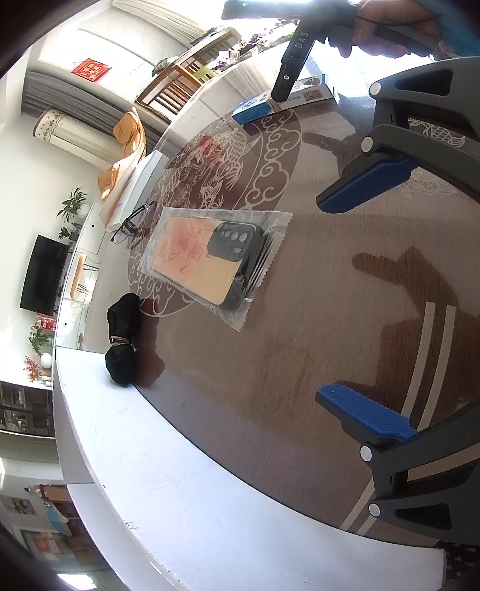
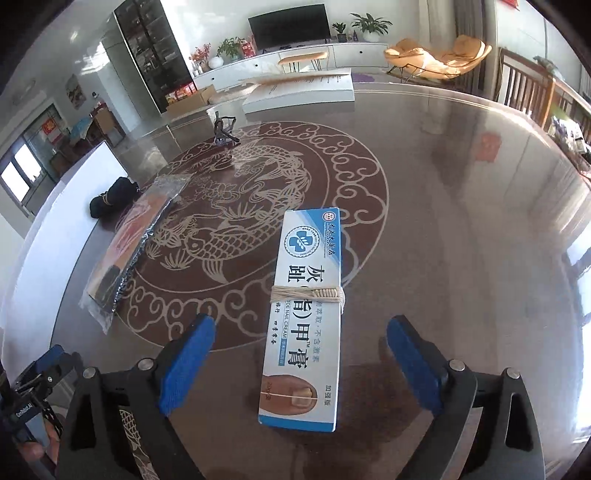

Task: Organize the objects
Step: 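Lift the toothpaste box with the right gripper toward the white box, then grasp the bagged phone case with the left gripper while the right holds the toothpaste box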

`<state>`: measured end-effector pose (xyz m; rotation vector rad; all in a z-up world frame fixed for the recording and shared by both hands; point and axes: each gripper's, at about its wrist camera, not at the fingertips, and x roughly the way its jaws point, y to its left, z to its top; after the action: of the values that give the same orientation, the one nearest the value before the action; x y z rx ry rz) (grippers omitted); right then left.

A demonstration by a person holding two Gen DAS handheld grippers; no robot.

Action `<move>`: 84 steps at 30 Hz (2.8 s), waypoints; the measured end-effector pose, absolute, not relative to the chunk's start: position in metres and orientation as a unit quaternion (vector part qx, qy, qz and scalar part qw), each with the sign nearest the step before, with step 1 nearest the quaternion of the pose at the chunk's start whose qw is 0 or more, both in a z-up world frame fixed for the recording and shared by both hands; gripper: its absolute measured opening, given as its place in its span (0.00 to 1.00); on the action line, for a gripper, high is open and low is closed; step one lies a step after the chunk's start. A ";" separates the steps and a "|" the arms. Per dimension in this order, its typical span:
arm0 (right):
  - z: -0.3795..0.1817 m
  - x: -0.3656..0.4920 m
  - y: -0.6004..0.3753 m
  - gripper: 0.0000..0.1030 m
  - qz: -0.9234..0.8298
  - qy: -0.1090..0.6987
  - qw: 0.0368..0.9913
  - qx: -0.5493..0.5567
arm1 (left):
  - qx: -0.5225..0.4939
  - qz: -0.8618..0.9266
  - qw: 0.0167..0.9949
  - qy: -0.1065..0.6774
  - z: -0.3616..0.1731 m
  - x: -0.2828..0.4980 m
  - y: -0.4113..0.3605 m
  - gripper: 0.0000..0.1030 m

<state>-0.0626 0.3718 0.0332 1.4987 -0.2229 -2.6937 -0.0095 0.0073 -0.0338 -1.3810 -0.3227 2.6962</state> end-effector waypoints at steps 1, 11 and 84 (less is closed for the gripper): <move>0.028 -0.066 0.369 0.92 -0.869 -0.061 0.022 0.490 | -0.452 0.885 0.046 -0.106 -0.034 -0.009 0.007 0.92; 0.002 -0.065 0.353 1.00 -0.882 0.006 0.004 0.471 | -0.456 0.883 0.047 -0.102 -0.035 -0.008 0.008 0.92; 0.000 -0.065 0.350 1.00 -0.889 0.009 0.005 0.459 | -0.521 0.842 0.115 0.072 -0.049 -0.169 0.075 0.98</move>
<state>-0.0647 0.3495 0.0004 1.4368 0.0267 -2.7829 -0.1695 0.0750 -0.0487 -1.5279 0.2103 2.4682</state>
